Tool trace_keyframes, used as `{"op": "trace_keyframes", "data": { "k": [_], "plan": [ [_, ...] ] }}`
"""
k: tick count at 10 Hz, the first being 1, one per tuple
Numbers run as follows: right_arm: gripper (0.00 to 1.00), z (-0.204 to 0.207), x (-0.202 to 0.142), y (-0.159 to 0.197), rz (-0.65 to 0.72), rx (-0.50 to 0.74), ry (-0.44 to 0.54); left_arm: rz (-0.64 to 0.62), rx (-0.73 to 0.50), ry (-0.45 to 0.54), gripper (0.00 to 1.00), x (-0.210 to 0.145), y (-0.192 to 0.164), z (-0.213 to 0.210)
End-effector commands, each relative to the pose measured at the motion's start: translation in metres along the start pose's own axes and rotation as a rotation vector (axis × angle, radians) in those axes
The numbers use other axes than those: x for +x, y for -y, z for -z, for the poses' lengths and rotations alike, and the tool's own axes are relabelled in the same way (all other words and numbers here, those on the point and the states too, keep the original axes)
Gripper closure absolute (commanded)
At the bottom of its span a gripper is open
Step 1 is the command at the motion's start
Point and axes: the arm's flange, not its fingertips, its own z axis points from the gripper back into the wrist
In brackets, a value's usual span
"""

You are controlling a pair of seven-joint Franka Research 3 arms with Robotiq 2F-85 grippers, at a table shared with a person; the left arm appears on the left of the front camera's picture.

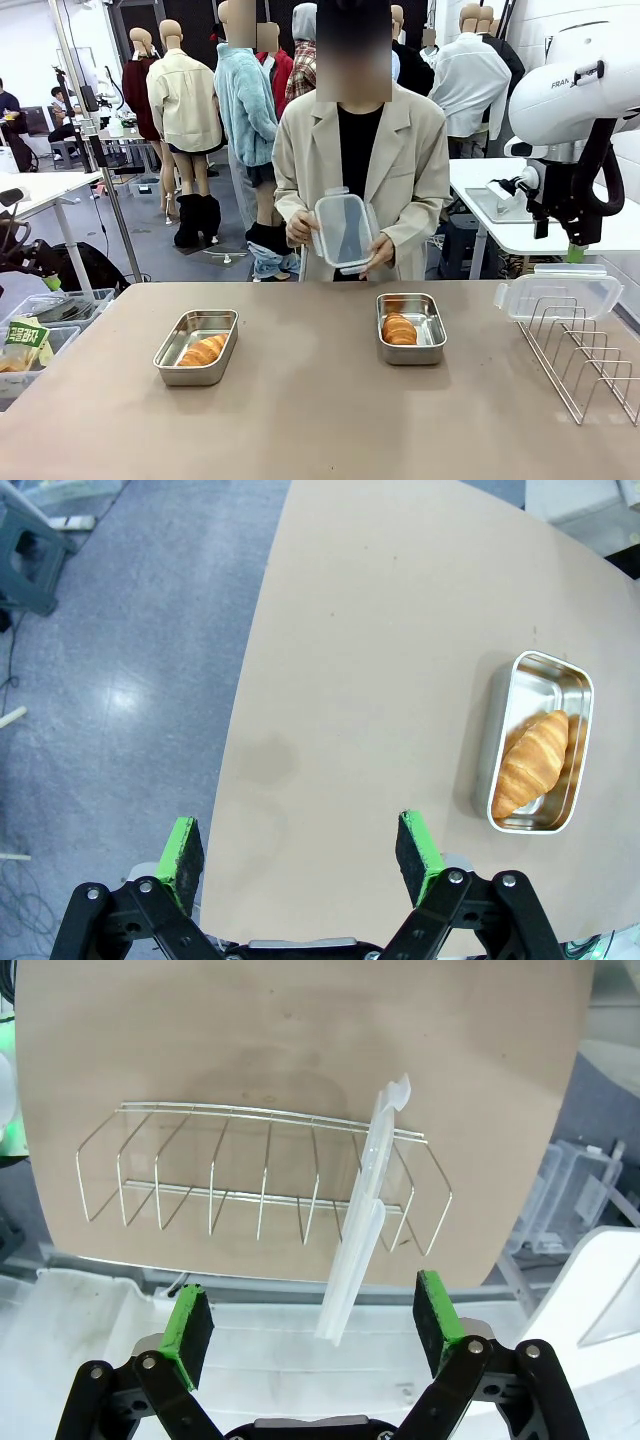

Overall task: Place the bread in airtight containers.
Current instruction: Pick up one Airtight Container lid and hand it to the human.

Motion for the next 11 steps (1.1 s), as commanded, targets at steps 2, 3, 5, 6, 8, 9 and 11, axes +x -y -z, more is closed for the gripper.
{"op": "trace_keyframes", "data": {
  "k": [2, 3, 5, 6, 8, 9, 11],
  "plan": [
    [0.00, -0.0024, -0.0010, -0.0018, -0.014, 0.008, 0.006, -0.002, 0.000, -0.003, 0.00, 0.0002, -0.0006, -0.0012],
    [0.00, -0.0024, -0.0010, -0.0018, -0.014, 0.008, 0.006, -0.002, 0.000, -0.003, 0.00, 0.0002, -0.0006, -0.0012],
    [0.00, -0.0024, -0.0010, -0.0018, -0.014, 0.008, 0.006, -0.002, 0.000, -0.003, 0.00, 0.0002, -0.0006, -0.0012],
    [0.00, -0.0024, -0.0010, -0.0018, -0.014, 0.008, 0.006, -0.002, 0.000, -0.003, 0.00, 0.0002, -0.0006, -0.0012],
    [0.00, -0.0024, -0.0010, -0.0018, -0.014, 0.008, 0.006, -0.002, 0.000, -0.003, 0.00, 0.0002, -0.0006, -0.0012],
    [0.00, -0.0024, -0.0010, -0.0018, -0.014, 0.008, 0.006, -0.002, 0.000, -0.003, 0.00, 0.0002, -0.0006, -0.0012],
    [0.00, -0.0024, -0.0010, -0.0018, -0.014, 0.008, 0.006, -0.002, 0.000, -0.003, 0.00, 0.0002, -0.0006, -0.0012]
  ]
}}
